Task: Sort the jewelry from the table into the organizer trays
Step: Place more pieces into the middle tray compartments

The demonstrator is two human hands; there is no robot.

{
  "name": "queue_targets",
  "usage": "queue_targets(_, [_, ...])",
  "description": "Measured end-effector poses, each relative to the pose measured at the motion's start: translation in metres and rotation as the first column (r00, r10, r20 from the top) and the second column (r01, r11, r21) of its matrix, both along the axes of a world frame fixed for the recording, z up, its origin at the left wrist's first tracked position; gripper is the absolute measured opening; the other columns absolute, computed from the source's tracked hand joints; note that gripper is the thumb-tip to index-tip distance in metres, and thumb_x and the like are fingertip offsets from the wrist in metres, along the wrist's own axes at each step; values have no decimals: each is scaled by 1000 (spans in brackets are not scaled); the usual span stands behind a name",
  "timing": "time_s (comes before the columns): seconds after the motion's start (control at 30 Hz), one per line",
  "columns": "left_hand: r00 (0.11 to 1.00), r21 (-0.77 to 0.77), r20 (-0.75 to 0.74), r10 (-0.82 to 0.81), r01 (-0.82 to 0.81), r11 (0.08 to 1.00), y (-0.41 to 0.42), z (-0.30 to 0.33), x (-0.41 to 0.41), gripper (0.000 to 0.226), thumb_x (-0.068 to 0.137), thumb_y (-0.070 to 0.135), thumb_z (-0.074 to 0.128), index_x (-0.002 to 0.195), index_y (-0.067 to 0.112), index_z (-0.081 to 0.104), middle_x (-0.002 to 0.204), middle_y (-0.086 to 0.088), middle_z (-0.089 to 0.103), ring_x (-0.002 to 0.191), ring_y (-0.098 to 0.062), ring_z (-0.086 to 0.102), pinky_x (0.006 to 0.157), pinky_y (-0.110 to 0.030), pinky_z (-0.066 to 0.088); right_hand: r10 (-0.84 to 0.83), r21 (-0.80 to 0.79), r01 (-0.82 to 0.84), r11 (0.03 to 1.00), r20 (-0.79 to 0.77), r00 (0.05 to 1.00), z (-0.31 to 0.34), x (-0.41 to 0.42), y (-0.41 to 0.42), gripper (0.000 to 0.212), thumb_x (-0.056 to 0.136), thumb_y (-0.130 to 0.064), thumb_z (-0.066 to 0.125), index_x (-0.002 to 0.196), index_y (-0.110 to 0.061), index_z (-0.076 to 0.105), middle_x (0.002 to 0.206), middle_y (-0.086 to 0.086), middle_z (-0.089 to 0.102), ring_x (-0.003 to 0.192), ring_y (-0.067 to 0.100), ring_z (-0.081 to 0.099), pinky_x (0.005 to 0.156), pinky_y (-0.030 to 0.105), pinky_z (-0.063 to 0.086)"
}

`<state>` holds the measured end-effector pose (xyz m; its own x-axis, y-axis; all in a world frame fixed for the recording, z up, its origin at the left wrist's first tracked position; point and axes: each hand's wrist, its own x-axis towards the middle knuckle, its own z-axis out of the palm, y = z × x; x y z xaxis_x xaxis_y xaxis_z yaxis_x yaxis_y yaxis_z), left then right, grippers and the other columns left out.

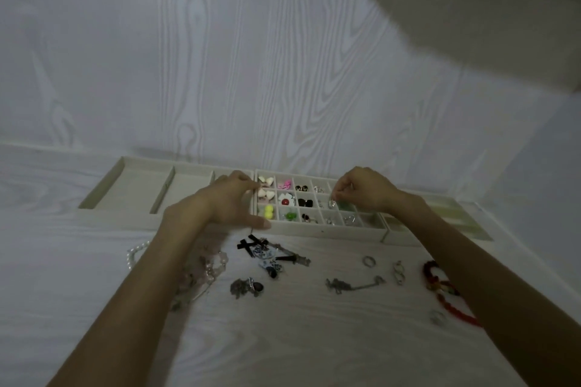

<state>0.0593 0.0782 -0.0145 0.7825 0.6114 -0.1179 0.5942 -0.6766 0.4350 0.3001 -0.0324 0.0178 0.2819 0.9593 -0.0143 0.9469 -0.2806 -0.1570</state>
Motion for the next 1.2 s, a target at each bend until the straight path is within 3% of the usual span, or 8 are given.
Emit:
queue_targets(0.13, [1000,-11,3,-4,4,1000,-3,2,0,89,77,53,68,149,23,26,154,0,20,139,-24,25,115,-39,25,35,-40,-31,999,86,996,-5,-1,5,19,91,-24,58,97,-19,75,91,-4,72,59,-4,46,68,21,34])
queue_targets(0.33, [1000,-22,17,3,-3,1000,-3,3,0,90,75,53,69,148,22,27,152,1,21,137,-22,28,113,-38,28,58,-61,-47,997,199,978,-8,-4,12,19,91,-25,57,96,-20,75,101,-3,72,90,15,64,72,23,34])
queue_targets(0.87, [1000,-6,14,4,-4,1000,-3,4,-1,98,69,57,72,149,23,25,151,1,25,136,-22,30,113,-40,29,68,-100,-42,994,281,957,-13,-4,14,23,94,-26,53,100,-18,73,104,-3,72,91,19,64,76,27,34])
queue_targets(1.0, [991,14,133,-3,1,1000,-6,18,-4,111,57,62,73,149,23,26,149,0,28,132,-21,35,111,-42,33,97,-132,-59,989,301,949,-7,-4,11,23,93,-24,52,100,-16,73,106,-2,72,90,18,64,78,28,40])
queue_targets(1.1, [978,149,188,-93,65,987,-14,31,10,95,63,65,67,144,28,35,147,2,32,132,-19,33,110,-42,33,112,-114,-83,990,283,952,10,1,0,27,94,-18,48,112,-23,68,116,-4,66,103,17,59,79,27,38])
queue_targets(1.2, [958,325,61,-281,247,913,-18,36,48,57,86,51,58,139,32,43,147,3,33,132,-19,28,107,-37,32,169,-136,-134,982,290,942,18,7,-12,43,92,-5,43,117,-34,63,112,-1,59,103,18,47,76,28,30])
